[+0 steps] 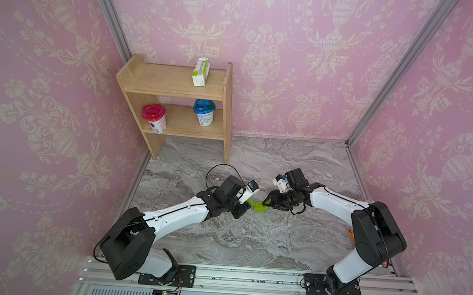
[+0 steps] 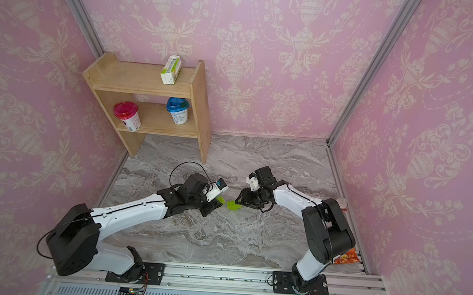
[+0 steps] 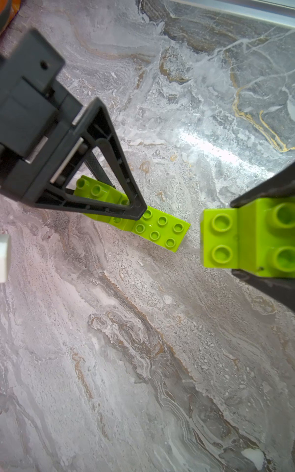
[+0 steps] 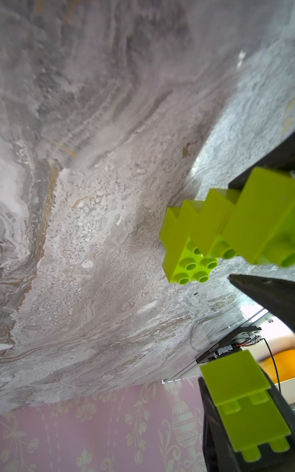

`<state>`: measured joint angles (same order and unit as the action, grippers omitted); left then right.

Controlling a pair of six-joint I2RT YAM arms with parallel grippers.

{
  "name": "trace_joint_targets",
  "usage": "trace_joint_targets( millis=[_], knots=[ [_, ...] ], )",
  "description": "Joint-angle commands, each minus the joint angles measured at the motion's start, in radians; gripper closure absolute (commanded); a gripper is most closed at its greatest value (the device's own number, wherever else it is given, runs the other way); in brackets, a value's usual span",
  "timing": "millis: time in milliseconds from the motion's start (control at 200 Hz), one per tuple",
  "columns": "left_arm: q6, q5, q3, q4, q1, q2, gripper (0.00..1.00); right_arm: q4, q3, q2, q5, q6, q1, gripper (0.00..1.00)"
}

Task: Assemble the letter v with lego
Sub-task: Assemble the lego brick with the lego brick.

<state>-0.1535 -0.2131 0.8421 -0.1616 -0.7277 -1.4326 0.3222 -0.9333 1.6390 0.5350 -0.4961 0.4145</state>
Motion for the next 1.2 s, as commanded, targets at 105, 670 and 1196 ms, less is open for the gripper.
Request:
trace_joint_targets(
  millis=[105,670,1196],
  knots=[
    [-0.187,-0.181,0.089,-0.111,0.057,-0.098,0.93,0.014,-0.031,-0.016,0.013,0.028,0.0,0.47],
    [-0.429,-0.251,0.252,-0.246,0.098,-0.26,1.0,-0.003,-0.039,-0.002,0.033,0.024,0.0,0.49],
    [-0.468,-0.237,0.31,-0.301,0.113,-0.32,1.0,0.0,-0.043,0.009,0.037,0.034,0.001,0.49]
  ],
)
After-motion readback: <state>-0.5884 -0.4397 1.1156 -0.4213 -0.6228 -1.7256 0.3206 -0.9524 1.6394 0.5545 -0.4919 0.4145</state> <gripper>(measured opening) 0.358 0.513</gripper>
